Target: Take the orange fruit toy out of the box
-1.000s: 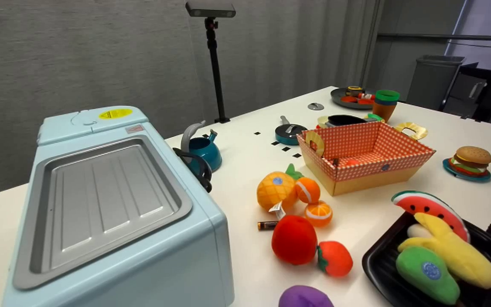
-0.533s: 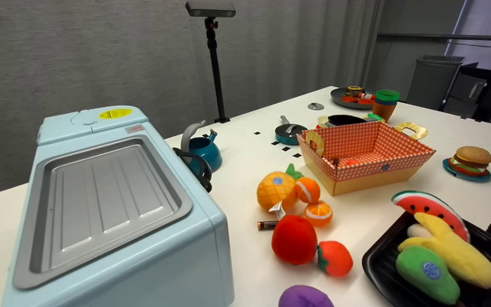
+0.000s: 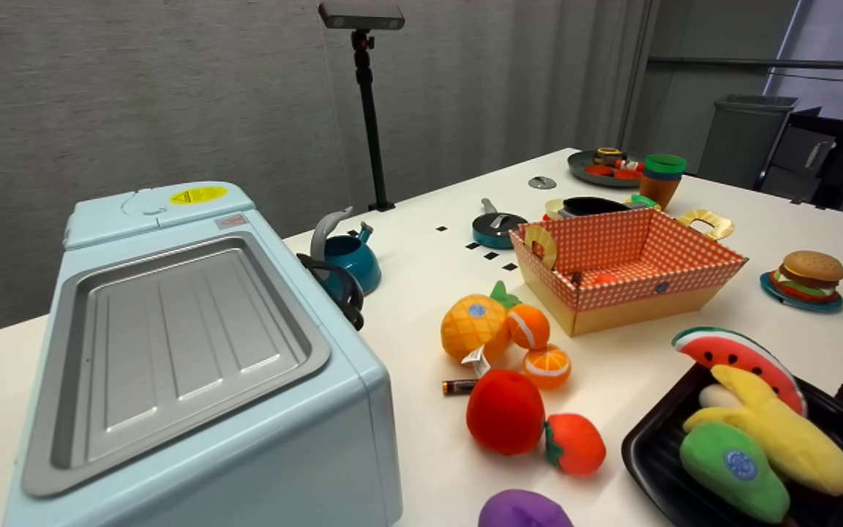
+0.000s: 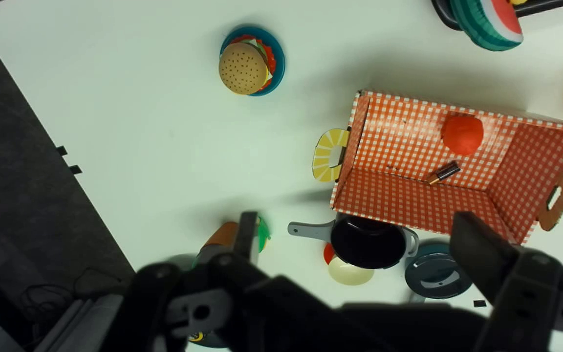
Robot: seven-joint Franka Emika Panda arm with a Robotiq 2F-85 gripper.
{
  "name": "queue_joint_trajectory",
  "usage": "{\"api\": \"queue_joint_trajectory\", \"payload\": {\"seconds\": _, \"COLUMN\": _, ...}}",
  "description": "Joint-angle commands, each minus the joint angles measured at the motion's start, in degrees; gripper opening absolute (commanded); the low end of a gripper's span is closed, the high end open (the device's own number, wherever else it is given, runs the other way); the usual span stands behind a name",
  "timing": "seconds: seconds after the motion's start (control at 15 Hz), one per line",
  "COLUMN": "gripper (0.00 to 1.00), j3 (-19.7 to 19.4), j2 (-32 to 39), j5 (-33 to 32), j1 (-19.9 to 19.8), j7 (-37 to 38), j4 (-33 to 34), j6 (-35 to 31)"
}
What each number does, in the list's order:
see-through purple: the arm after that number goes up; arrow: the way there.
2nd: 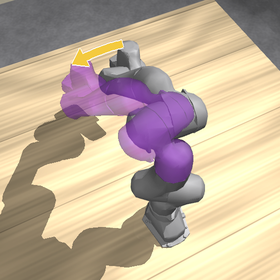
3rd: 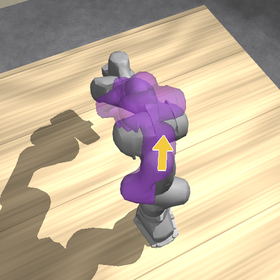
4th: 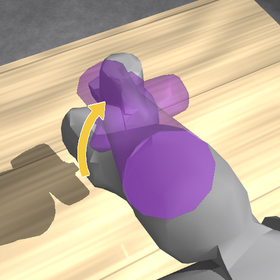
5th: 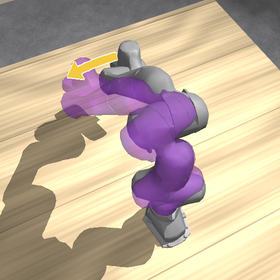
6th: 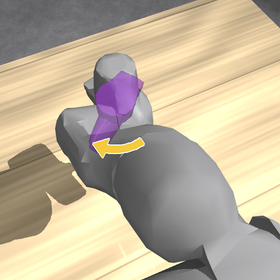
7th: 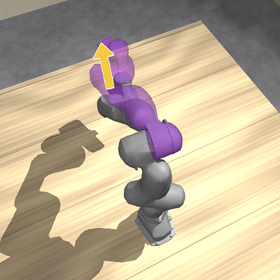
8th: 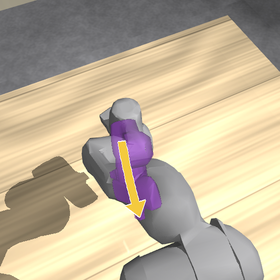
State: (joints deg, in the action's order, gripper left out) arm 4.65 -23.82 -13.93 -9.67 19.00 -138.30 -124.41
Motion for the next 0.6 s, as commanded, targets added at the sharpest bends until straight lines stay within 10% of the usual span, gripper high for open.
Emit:
{"api": "queue_joint_trajectory", "payload": {"seconds": 0.0, "gripper": 1.00, "j3": -0.8, "j2": 0.0, "j5": -0.4, "j1": 0.9, "j7": 0.2, "j4": 0.1, "j6": 0.3}}
{"api": "queue_joint_trajectory", "payload": {"seconds": 0.53, "gripper": 1.00, "j3": -0.8, "j2": 0.3, "j5": 0.3, "j1": 1.4, "j7": -0.5, "j4": 0.0, "j6": -0.3}}
